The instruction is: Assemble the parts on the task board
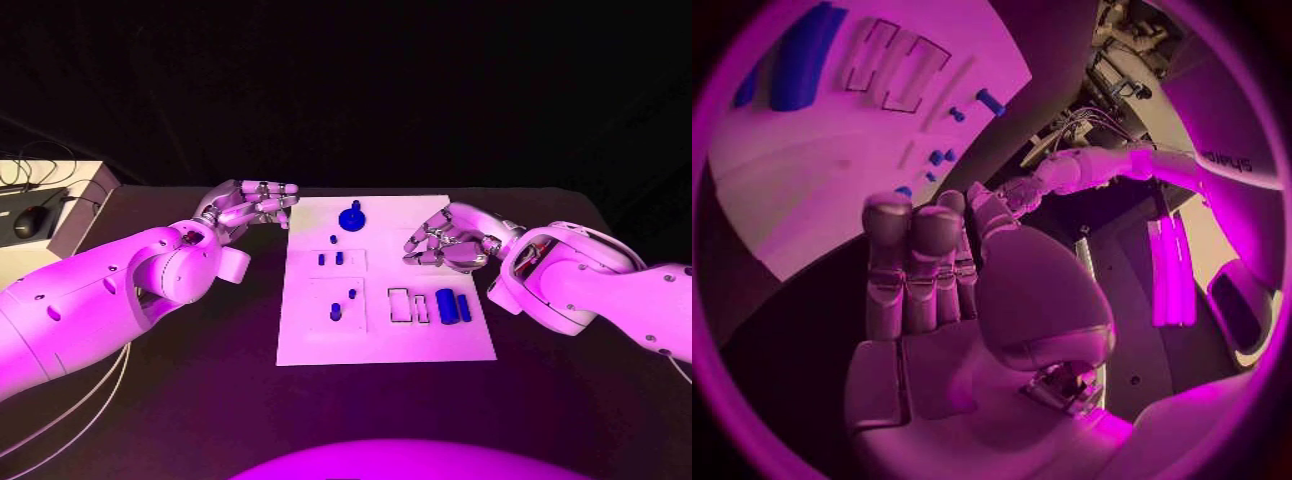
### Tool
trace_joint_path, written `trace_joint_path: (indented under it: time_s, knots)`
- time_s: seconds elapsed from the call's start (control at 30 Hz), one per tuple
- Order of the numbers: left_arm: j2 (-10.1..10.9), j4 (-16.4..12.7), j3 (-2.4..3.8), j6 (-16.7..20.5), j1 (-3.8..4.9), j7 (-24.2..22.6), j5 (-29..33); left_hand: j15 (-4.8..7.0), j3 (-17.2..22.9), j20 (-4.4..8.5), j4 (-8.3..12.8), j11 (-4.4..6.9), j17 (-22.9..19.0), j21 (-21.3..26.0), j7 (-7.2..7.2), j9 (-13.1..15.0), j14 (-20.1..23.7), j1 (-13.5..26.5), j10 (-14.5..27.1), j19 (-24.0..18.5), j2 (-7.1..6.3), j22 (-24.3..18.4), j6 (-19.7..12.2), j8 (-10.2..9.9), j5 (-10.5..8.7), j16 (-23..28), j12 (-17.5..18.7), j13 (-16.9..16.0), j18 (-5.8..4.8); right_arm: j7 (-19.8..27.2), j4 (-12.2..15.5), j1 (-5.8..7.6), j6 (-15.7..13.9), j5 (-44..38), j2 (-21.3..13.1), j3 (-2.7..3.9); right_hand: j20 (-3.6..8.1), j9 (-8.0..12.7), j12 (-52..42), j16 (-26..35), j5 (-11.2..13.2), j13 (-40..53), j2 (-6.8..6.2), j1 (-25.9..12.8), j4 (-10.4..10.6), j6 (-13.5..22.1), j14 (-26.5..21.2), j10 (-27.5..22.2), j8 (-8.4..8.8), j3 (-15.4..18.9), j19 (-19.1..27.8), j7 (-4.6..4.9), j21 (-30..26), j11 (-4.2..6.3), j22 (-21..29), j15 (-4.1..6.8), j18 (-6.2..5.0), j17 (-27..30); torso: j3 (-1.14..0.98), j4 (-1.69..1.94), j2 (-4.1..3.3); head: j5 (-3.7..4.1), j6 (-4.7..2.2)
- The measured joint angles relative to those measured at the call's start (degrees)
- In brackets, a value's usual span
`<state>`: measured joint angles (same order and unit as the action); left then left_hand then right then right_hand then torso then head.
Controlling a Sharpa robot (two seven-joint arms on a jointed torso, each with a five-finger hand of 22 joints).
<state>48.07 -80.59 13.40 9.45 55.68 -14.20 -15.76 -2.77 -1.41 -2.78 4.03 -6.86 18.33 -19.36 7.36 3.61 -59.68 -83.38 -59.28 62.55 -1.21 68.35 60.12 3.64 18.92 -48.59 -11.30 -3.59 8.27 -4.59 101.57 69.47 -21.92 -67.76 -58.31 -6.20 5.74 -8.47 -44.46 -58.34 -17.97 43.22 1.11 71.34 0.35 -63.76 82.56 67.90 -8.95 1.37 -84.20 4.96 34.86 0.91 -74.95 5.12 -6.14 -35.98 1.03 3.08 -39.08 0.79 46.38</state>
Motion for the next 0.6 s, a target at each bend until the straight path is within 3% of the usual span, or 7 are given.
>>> trace_joint_path:
  time_s: [0.07, 0.1, 0.17, 0.27, 0.37, 0.47, 0.6]
  knots:
    - [0.2, -0.2, 0.0, 0.0, -0.25, 0.0, 0.0, 0.0, 0.0, 0.0, 0.0, 0.0, 0.0, 0.0, 0.0, 0.0, 0.0, 0.0, 0.0, 0.0, 0.0, 0.0, 0.0, 0.0, 0.0, 0.0, 0.0, 0.0, 0.0, -2.4, -0.3, 0.81, 2.7, 2.1, -1.1, 0.01, 0.0, -2.7, -5.6, -3.4, 0.0, 7.1, 0.56, -2.6, 1.0, -0.8, -0.1, 0.0, -1.68, 0.8, 0.0, -0.98, 4.4, 0.36, 0.0, -0.09, 0.01, -3.8, -0.03, -0.07, 0.09, 0.46, -0.1]
    - [0.3, -0.3, 0.0, 0.0, -0.37, -0.1, 0.0, 0.0, 0.0, 0.0, 0.0, 0.0, 0.0, 0.0, 0.0, 0.0, 0.0, 0.0, 0.0, 0.0, 0.0, 0.0, 0.0, 0.0, 0.0, 0.0, 0.0, 0.0, 0.0, -3.6, -0.4, 1.08, 3.9, 2.7, -1.5, 0.01, 0.0, -4.7, -7.6, -5.0, -0.3, 9.9, 0.37, -3.6, 1.4, -0.8, -0.2, 0.4, -2.66, 1.3, 0.0, -1.0, 6.0, 0.67, 0.0, 0.04, 0.01, -5.9, -0.03, -0.1, 0.13, 0.62, -0.13]
    - [0.6, -0.6, 0.0, -0.1, -0.61, -0.1, 0.0, 0.0, 0.0, 0.0, 0.0, 0.0, 0.0, 0.0, 0.0, 0.0, 0.0, 0.0, 0.0, 0.0, 0.0, 0.0, 0.0, 0.0, 0.0, 0.0, 0.0, 0.0, 0.0, -6.4, -0.7, 1.46, 6.8, 3.5, -2.4, 0.01, 0.2, -9.4, -10.6, -8.4, -4.2, 14.5, -1.24, -8.0, 3.4, -0.6, -0.3, 2.2, -5.06, 4.4, 0.2, -1.68, 9.5, 0.88, 0.0, 0.12, 0.01, -10.7, -0.04, -0.17, 0.19, 1.02, -0.18]
    - [0.9, -0.9, 0.0, -0.1, -0.84, -0.2, 0.0, 0.0, 0.0, 0.0, 0.0, 0.0, 0.0, 0.0, 0.0, 0.0, 0.0, 0.0, 0.0, 0.0, 0.0, 0.0, 0.0, 0.0, 0.0, 0.0, 0.0, 0.0, 0.0, -11.1, -0.8, 1.8, 10.7, 3.7, -3.3, -0.07, 0.3, -20.0, -11.8, -10.6, -5.3, 20.0, -1.09, -9.5, 5.2, 0.9, -0.4, 4.6, -8.05, 8.8, 0.1, -2.8, 12.6, 1.34, 0.0, 0.23, 0.9, -15.0, -0.04, -0.24, 0.27, 1.64, -0.13]
    - [1.1, -1.0, 0.0, -0.1, -0.96, -0.2, 0.0, 0.0, 0.0, 0.0, 0.0, 0.0, 0.0, 0.0, 0.0, 0.0, 0.0, 0.0, 0.0, 0.0, 0.0, 0.0, 0.0, 0.0, 0.0, 0.0, 0.0, 0.0, 0.0, -15.8, -0.4, 1.95, 13.9, 3.4, -3.9, -0.21, 0.51, -28.2, -10.7, -10.9, -5.3, 22.9, -0.49, -10.1, 6.9, 1.3, -0.1, 6.2, -8.01, 10.7, 0.3, -3.35, 14.2, 1.84, 0.0, 0.57, 0.89, -17.0, -0.05, -0.3, 0.34, 1.97, -0.03]
    - [1.2, -1.1, 0.01, -0.2, -1.01, -0.3, 0.0, 0.0, 0.0, 0.0, 0.0, 0.0, 0.0, 0.3, 0.0, 0.0, 0.0, 0.0, 0.0, 0.0, 0.0, 0.0, 0.0, 0.0, 0.0, 0.0, 0.0, 0.0, 0.0, -19.7, 0.2, 2.0, 16.2, 2.7, -4.1, -0.39, 0.71, -33.8, -10.3, -10.9, -5.1, 25.1, -0.68, -10.5, 8.1, 0.9, 0.0, 6.9, -7.11, 11.1, 0.1, -3.82, 15.2, 1.96, 0.0, 0.66, 0.9, -18.4, -0.03, -0.34, 0.36, 2.13, 0.07]
    - [1.3, -1.4, 0.01, -0.3, -1.05, -0.3, 0.0, -0.22, 0.0, 0.0, 0.0, 0.0, 0.0, 0.3, 0.0, 0.0, 0.2, 0.0, 0.0, 0.0, 0.0, 0.0, 0.0, 0.0, 0.0, 0.0, 0.0, 0.0, 0.0, -24.9, 0.9, 1.99, 18.7, 1.1, -4.0, -0.63, 0.84, -38.2, -9.8, -11.2, -4.8, 26.8, -0.74, -11.6, 10.2, 0.5, 0.2, 7.4, -6.11, 11.1, 0.2, -4.23, 16.2, 2.11, 0.0, 0.78, 0.9, -19.5, 0.03, -0.36, 0.37, 2.39, 0.19]
